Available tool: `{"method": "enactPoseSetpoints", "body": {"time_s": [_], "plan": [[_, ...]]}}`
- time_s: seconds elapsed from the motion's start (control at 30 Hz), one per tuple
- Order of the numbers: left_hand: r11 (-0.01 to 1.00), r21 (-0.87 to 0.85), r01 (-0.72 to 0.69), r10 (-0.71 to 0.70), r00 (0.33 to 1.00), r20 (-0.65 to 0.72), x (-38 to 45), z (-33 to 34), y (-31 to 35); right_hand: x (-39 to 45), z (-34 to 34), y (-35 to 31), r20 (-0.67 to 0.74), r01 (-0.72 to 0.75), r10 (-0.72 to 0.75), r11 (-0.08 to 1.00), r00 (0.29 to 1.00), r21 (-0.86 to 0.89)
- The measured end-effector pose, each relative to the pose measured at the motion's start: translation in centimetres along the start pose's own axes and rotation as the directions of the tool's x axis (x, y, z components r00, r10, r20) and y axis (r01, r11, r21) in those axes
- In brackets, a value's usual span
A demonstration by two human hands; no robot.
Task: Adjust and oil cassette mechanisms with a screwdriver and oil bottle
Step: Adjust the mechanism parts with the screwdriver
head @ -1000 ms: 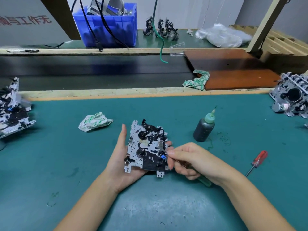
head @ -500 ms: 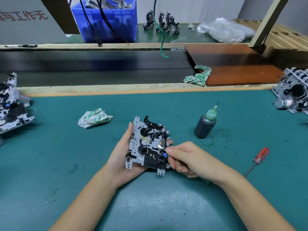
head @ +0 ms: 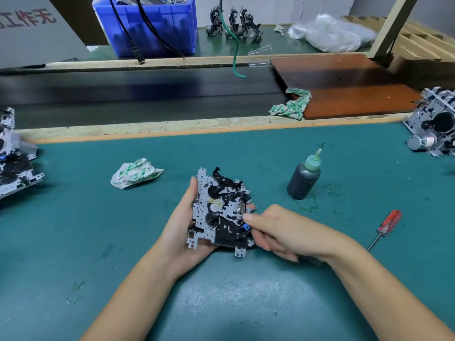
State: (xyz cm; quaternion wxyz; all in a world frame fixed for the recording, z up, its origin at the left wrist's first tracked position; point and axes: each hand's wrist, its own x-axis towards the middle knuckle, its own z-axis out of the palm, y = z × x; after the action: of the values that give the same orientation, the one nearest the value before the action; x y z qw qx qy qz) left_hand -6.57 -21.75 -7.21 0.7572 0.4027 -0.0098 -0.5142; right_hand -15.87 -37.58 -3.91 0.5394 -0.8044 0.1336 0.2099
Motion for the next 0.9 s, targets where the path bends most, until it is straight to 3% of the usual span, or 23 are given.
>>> {"method": "enactPoseSetpoints", "body": {"time_s": [0.07,0.27,0.47,0.9], "plan": [[1.0,-0.006,0.01,-0.01,1.0,0.017,0.0,0.0,0.1,0.0,-0.3,0.0,0.062,0.009,-0.016,0.995,0.998,0.1],[0.999,-0.034,0.02,-0.019,0.999,0.048,-0.1,-0.3,0.2,-0.9,-1.7,0.4,0.176,0.014,-0.045,0.985,0.983,0.171],[0.999,-0.048,0.009,-0.007,0.999,0.043,0.1,-0.3,0.1,-0.6,-1.2,0.1,0.095,0.078,-0.1,0.974,0.99,0.214],[1.0,-0.023,0.017,-0.016,0.999,0.043,-0.1,-0.1,0.3,-0.5,-0.3,0.1,0.109,0.003,-0.023,0.983,0.994,0.181]]}}
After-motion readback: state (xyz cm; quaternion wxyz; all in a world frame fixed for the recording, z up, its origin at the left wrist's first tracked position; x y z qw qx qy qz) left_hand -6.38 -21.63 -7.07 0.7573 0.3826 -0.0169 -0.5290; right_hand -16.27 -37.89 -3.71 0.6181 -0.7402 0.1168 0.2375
